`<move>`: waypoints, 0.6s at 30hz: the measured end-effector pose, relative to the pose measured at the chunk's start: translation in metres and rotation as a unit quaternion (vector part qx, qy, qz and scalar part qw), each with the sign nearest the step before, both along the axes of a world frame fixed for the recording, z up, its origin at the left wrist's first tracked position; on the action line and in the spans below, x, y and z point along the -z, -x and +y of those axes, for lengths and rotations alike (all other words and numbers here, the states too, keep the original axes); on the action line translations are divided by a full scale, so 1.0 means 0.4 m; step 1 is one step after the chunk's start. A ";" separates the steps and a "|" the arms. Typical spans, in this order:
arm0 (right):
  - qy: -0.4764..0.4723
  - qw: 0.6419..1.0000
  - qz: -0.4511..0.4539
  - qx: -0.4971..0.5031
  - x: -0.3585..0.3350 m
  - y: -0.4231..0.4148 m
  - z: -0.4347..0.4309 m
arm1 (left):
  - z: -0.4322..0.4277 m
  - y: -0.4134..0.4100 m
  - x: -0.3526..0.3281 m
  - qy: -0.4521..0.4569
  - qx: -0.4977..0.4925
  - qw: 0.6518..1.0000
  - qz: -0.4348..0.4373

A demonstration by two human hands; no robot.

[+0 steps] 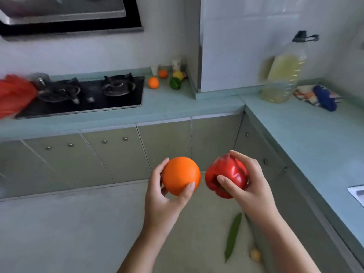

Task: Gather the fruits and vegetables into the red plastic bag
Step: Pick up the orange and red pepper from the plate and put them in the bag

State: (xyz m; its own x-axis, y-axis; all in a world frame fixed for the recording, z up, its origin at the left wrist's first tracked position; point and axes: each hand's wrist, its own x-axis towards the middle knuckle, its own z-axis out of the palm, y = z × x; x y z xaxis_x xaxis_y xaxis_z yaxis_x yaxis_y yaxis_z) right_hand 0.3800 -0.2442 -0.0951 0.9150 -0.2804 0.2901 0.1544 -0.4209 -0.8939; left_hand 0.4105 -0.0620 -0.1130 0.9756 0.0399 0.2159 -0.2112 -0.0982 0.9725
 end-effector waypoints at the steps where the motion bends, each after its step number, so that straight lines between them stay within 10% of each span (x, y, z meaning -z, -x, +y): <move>1: -0.002 1.000 -0.003 -0.008 -0.009 -0.039 0.015 | 0.018 -0.031 -0.007 0.003 -0.010 1.000 0.001; 18: -0.008 0.984 0.004 -0.176 -0.054 -0.539 0.562 | 0.592 -0.363 -0.014 0.065 -0.239 0.969 0.008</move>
State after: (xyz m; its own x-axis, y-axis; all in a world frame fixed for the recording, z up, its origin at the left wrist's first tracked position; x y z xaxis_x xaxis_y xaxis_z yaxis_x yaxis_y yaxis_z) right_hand 0.5955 -0.0194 -0.0736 0.9582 0.0504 0.2815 0.2821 -0.3285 -0.9014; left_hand 0.5557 0.1749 -0.1074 0.8422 0.5135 0.1644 -0.1571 -0.0580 0.9859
